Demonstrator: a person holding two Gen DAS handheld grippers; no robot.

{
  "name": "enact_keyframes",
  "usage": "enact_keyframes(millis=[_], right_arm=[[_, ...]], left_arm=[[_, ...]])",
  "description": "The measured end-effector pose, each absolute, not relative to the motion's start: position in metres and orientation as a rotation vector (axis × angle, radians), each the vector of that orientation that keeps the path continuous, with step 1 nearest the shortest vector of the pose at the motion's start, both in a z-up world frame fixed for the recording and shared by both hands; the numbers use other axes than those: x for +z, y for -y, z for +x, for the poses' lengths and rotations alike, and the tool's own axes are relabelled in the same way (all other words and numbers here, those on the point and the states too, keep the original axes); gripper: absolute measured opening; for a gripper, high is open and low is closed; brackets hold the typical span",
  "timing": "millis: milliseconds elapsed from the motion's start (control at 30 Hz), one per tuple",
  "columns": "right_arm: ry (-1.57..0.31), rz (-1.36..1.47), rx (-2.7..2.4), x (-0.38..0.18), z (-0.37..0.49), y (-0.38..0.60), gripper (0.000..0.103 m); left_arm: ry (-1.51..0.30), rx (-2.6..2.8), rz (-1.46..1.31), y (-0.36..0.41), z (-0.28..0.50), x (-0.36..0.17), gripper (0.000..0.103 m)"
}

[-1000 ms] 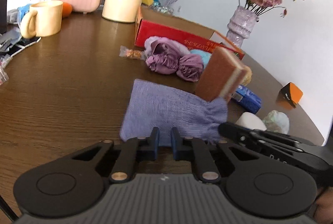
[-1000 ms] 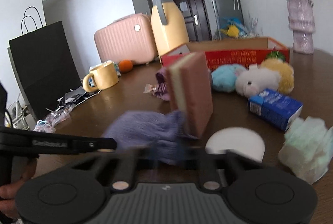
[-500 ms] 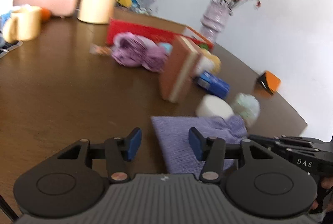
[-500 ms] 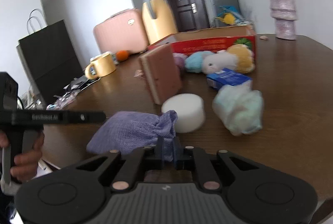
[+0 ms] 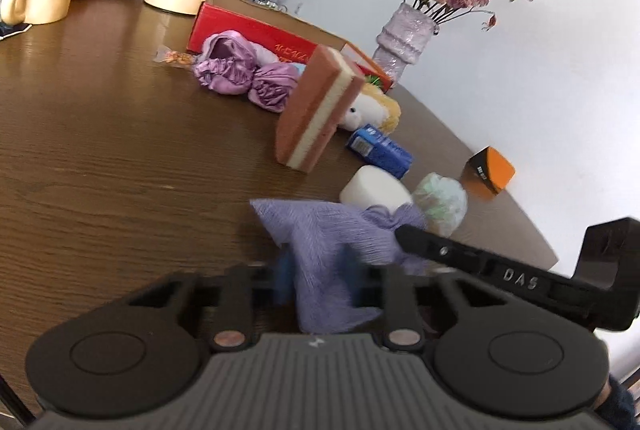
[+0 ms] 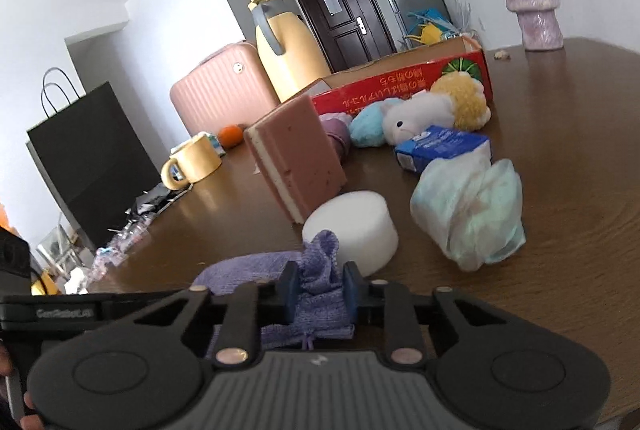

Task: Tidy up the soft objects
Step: 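Carry the pouch with the left tool into the cardboard box and release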

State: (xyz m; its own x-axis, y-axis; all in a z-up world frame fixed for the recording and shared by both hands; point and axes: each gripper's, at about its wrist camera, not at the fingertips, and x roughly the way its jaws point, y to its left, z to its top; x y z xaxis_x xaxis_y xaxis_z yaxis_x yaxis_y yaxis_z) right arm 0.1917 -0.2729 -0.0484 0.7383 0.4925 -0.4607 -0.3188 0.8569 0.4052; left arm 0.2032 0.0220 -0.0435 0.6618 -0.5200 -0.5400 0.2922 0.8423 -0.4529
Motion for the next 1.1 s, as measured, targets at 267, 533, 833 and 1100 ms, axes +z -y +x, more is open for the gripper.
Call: enact_keyframes(millis=[267, 533, 833, 1100], right_arm=[[-0.519, 0.283, 0.474, -0.022, 0.165, 0.276, 0.009], [-0.325, 0.241, 0.502, 0.076, 0.219, 0.283, 0.009], [-0.438, 0.090, 0.464, 0.140, 0.469, 0.253, 0.009], [-0.764, 0.139, 0.366, 0.046, 0.673, 0.215, 0.009]], left_arm=[[-0.597, -0.521, -0.310, -0.009, 0.183, -0.010, 0.005], [-0.396, -0.573, -0.233, -0.005, 0.246, 0.093, 0.005], [-0.456, -0.427, -0.102, 0.016, 0.489, 0.139, 0.005], [-0.717, -0.259, -0.023, 0.028, 0.670, 0.048, 0.007]])
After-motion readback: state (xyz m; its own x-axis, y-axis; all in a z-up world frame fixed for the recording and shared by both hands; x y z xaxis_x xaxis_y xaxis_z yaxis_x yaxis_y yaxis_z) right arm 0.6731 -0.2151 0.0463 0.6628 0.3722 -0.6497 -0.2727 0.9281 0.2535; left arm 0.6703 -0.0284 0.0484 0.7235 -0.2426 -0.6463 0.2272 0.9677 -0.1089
